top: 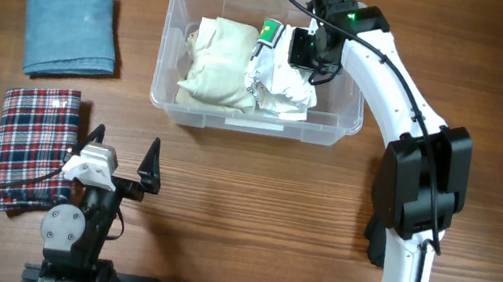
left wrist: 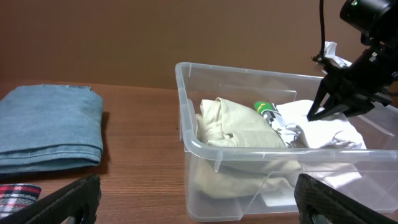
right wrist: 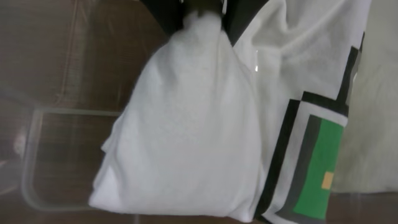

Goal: Pack container
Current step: 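Carry the white T-shirt into the bin beside the cream cloth, then push the white T-shirt down into the bin's right half, release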

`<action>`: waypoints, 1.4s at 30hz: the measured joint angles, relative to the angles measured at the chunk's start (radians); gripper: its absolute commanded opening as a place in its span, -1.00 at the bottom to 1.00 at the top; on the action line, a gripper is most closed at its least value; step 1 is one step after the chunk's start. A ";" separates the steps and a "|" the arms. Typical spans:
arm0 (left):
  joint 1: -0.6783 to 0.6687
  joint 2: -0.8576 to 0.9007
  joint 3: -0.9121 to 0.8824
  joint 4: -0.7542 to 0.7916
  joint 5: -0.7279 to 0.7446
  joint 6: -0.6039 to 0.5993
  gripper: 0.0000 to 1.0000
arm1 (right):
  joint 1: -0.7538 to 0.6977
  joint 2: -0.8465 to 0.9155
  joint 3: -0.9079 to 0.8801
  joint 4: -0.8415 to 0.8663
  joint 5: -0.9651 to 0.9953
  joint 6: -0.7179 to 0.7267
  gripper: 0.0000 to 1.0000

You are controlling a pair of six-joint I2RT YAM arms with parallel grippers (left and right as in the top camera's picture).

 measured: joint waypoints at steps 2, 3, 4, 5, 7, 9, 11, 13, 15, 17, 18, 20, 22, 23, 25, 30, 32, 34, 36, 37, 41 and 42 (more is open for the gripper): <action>0.000 0.000 0.000 0.000 0.000 0.000 0.99 | 0.000 0.000 0.000 0.009 0.019 -0.003 -0.28; 0.000 0.000 0.000 0.000 0.000 0.000 0.99 | 0.000 0.000 0.000 0.018 0.028 -0.007 -0.27; 0.000 0.000 0.000 0.000 0.000 0.000 1.00 | -0.001 0.000 0.000 0.023 0.034 -0.014 -0.24; 0.000 0.000 0.000 0.000 0.000 0.000 0.99 | -0.001 0.000 0.000 0.028 0.039 -0.012 -0.17; 0.000 0.000 0.000 0.000 0.000 0.000 1.00 | -0.005 0.000 0.000 0.032 0.043 -0.019 -0.06; 0.000 0.000 0.000 0.000 0.000 0.000 0.99 | -0.008 0.000 0.000 0.033 0.046 -0.021 -0.04; 0.000 0.000 0.000 0.000 0.000 0.000 1.00 | -0.011 0.000 0.000 0.040 0.046 -0.029 -0.04; 0.000 0.000 0.000 0.000 0.000 0.000 1.00 | -0.013 0.000 0.000 0.048 0.046 -0.046 -0.15; 0.000 0.000 0.000 0.000 0.000 0.000 1.00 | -0.012 0.000 0.001 0.044 0.041 -0.055 -0.34; 0.000 0.000 0.000 0.000 0.000 0.000 0.99 | -0.012 0.000 0.004 0.048 0.003 -0.069 -0.53; 0.000 0.000 0.000 0.000 0.000 0.000 0.99 | -0.013 0.000 0.006 0.056 -0.033 -0.082 -0.63; 0.000 0.000 0.000 0.000 0.000 0.000 0.99 | -0.011 0.000 0.009 0.060 -0.106 -0.103 -0.86; 0.000 0.000 0.000 0.000 0.000 0.000 0.99 | -0.003 0.000 0.009 0.060 -0.151 -0.117 -0.91; 0.000 0.000 0.000 0.000 0.000 0.000 0.99 | 0.004 0.000 0.009 0.060 -0.164 -0.123 -0.91; 0.000 0.000 0.000 0.000 0.000 0.000 1.00 | 0.033 0.000 0.009 0.058 -0.188 -0.132 -0.91; 0.000 0.000 0.000 0.000 0.000 0.000 1.00 | 0.098 0.000 0.009 0.059 -0.203 -0.134 -0.91; 0.000 0.000 0.000 0.000 0.000 0.000 1.00 | 0.110 0.000 0.009 0.059 -0.204 -0.127 -0.91; 0.000 0.000 0.000 0.000 0.000 0.000 0.99 | 0.115 0.001 0.009 0.061 -0.206 -0.118 -0.91; 0.000 0.000 0.000 0.000 0.000 0.000 0.99 | 0.114 0.005 0.009 0.060 -0.206 -0.113 -0.91; 0.000 0.000 0.000 0.000 0.000 0.000 1.00 | 0.113 0.011 0.009 0.060 -0.206 -0.110 -0.91; 0.000 0.000 0.000 0.000 0.000 0.000 0.99 | 0.112 0.062 0.009 0.053 -0.206 -0.103 -0.92; 0.000 0.000 0.000 0.000 0.000 0.000 0.99 | 0.112 0.069 0.009 0.051 -0.205 -0.100 -0.91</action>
